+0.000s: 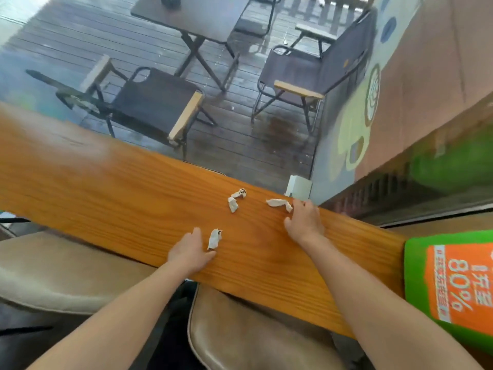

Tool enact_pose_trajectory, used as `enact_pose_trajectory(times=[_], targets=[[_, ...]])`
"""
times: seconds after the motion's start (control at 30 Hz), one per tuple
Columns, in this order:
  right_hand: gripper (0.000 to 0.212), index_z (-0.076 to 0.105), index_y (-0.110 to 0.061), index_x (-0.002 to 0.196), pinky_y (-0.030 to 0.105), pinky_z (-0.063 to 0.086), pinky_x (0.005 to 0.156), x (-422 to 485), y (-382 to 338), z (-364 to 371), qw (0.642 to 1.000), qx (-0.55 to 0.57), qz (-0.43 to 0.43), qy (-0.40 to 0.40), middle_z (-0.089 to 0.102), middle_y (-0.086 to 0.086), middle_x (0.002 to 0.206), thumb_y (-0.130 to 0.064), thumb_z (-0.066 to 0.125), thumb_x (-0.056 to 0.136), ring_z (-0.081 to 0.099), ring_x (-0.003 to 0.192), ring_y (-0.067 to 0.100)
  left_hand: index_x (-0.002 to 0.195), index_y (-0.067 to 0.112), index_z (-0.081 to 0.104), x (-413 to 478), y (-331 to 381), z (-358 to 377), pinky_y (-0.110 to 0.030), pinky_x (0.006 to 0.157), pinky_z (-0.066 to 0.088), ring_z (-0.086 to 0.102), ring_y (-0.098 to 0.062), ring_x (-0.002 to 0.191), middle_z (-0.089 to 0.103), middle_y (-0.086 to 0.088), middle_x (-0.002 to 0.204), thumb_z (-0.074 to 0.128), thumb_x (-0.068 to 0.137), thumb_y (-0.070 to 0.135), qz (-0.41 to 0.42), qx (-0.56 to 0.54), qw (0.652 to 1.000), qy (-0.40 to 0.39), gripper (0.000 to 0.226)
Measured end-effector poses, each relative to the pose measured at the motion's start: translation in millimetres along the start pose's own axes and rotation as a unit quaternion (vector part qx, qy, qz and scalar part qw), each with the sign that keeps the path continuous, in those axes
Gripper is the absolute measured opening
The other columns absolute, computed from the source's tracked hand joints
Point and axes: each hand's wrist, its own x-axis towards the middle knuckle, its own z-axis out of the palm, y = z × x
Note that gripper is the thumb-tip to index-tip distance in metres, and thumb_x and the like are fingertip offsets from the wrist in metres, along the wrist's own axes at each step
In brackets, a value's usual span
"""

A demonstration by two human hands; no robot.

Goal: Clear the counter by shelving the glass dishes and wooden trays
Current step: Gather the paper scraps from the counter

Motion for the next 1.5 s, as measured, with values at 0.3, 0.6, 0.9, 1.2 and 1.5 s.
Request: enact_pose_trajectory(times=[0.3, 0.6, 0.9, 1.2, 1.5], targets=[[0.039, 0.055, -0.032, 0.133, 0.037, 0.045, 0.087, 33.1, -4.1, 32.5, 1.0, 0.02, -0.014, -0.019, 0.046, 0.008, 0.132, -0.033, 0.06, 0.094, 0.042, 0.119, 0.028, 0.108, 0.032, 0.046, 24.4, 9.1, 13.4, -0.038, 0.07, 0.057, 0.056, -0.02, 0.079, 0.05, -0.001, 0.1, 0.056, 0.096, 0.038, 0.041, -0.046, 0.994, 0.086, 0.017], [0.008, 0.062, -0.022, 0.096, 0.027, 0.045, 0.065, 16.0, -24.6, 62.4, 0.998, 0.034, -0.022, 0.047, 0.048, 0.001, 0.1, -0.03, 0.058, 0.097, 0.045, 0.088, 0.018, 0.094, 0.012, 0.057, 31.8, -0.8, -0.8, -0.037, 0.076, 0.049, 0.056, -0.025, 0.09, 0.056, -0.008, 0.099, 0.052, 0.094, 0.008, 0.111, -0.045, 0.992, 0.05, 0.006], [0.025, 0.063, -0.021, 0.109, 0.028, 0.051, 0.073, 23.2, -38.3, 59.6, 0.994, 0.101, -0.034, 0.008, 0.056, -0.003, 0.098, -0.002, 0.055, 0.094, 0.053, 0.088, 0.016, 0.083, 0.023, 0.059, 39.4, -7.1, -8.7, -0.024, 0.06, 0.054, 0.069, -0.013, 0.077, 0.065, -0.001, 0.09, 0.053, 0.087, -0.011, 0.073, -0.187, 0.98, 0.009, 0.035], [0.021, 0.063, -0.024, 0.094, 0.035, 0.053, 0.074, 39.4, -54.7, 45.1, 0.987, 0.093, -0.104, -0.085, 0.064, -0.001, 0.099, -0.014, 0.044, 0.093, 0.059, 0.091, 0.019, 0.084, 0.019, 0.061, 51.7, 12.4, -18.4, -0.032, 0.064, 0.044, 0.057, -0.022, 0.083, 0.065, -0.003, 0.09, 0.042, 0.088, -0.001, 0.062, -0.217, 0.974, 0.019, 0.028], [0.04, 0.044, -0.041, 0.134, 0.035, 0.055, 0.07, 70.9, -80.3, 62.2, 0.98, 0.011, -0.199, -0.028, 0.044, 0.001, 0.105, -0.03, 0.056, 0.097, 0.05, 0.089, 0.017, 0.125, 0.024, 0.046, 80.9, 59.6, -7.3, -0.032, 0.065, 0.051, 0.057, -0.019, 0.084, 0.052, 0.0, 0.111, 0.059, 0.095, 0.047, 0.087, -0.078, 0.98, 0.161, 0.04]])
